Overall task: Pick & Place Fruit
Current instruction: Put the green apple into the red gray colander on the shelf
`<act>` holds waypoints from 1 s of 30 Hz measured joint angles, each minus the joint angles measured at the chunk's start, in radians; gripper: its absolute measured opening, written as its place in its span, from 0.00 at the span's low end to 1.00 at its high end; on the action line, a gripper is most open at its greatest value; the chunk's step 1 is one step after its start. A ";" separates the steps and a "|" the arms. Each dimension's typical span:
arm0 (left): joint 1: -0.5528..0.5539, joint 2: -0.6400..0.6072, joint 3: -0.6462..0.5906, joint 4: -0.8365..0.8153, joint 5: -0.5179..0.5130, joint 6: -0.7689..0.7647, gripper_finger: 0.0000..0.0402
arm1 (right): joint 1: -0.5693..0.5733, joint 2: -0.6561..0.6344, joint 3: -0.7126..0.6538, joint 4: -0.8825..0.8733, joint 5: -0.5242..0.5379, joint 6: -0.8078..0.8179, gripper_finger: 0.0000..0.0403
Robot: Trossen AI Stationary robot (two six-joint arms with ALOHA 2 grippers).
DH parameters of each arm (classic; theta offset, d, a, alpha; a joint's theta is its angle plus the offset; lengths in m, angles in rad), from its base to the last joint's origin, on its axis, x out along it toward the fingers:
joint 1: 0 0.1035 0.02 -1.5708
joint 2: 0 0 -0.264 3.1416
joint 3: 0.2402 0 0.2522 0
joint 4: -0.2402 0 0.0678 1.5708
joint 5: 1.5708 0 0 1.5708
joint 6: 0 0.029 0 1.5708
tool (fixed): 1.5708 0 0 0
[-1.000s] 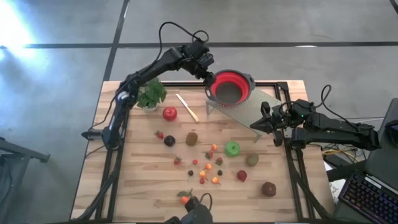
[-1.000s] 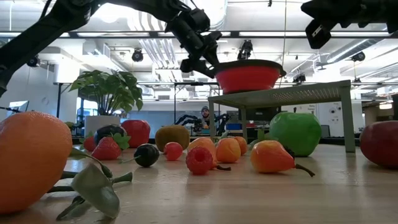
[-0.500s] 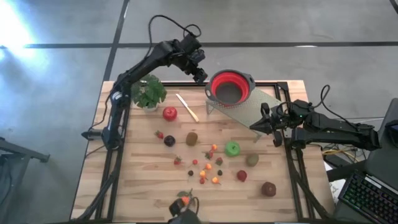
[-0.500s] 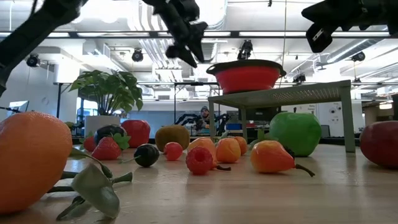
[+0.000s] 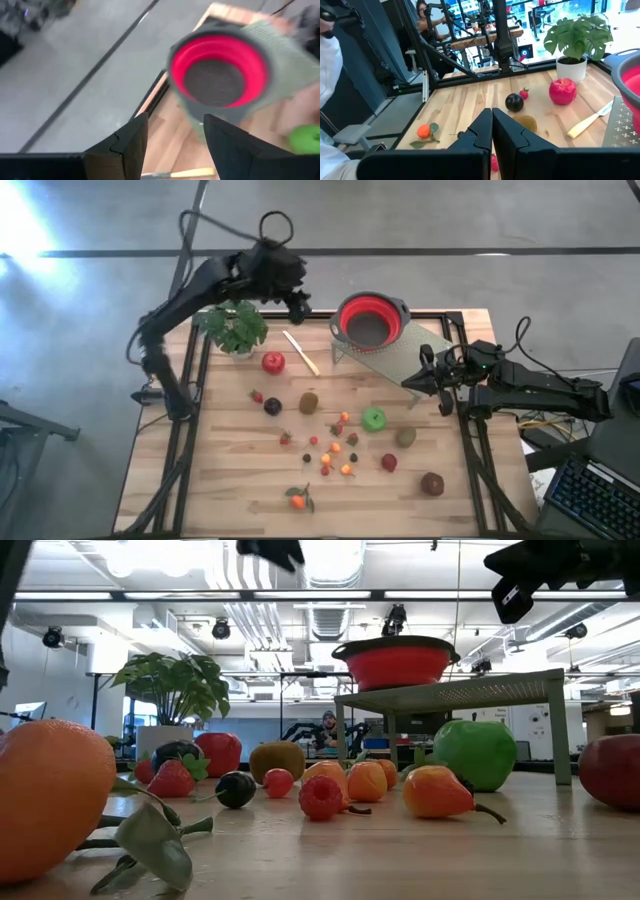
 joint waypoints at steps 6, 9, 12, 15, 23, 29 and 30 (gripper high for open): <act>-0.154 -0.184 -0.214 0.171 -0.133 0.001 0.49 | 0.000 0.000 -0.001 0.006 0.001 0.001 0.02; -0.222 -0.269 -0.331 0.255 -0.196 0.009 0.49 | 0.000 0.000 -0.003 0.013 0.001 0.001 0.02; -0.277 -0.345 -0.441 0.336 -0.268 0.018 0.49 | 0.000 0.000 -0.004 0.014 0.001 0.001 0.02; -0.320 -0.412 -0.539 0.411 -0.332 0.047 0.49 | 0.000 0.000 -0.004 0.014 0.002 0.001 0.02; -0.377 -0.555 -0.780 0.700 -0.345 0.169 0.49 | 0.000 0.000 -0.004 0.016 0.027 0.001 0.02; -0.398 -0.623 -0.949 0.926 -0.340 0.289 0.49 | 0.000 0.000 -0.004 0.016 0.027 0.001 0.02; -0.398 -0.628 -0.970 0.943 -0.340 0.282 0.49 | 0.000 0.000 -0.004 0.015 0.027 0.001 0.02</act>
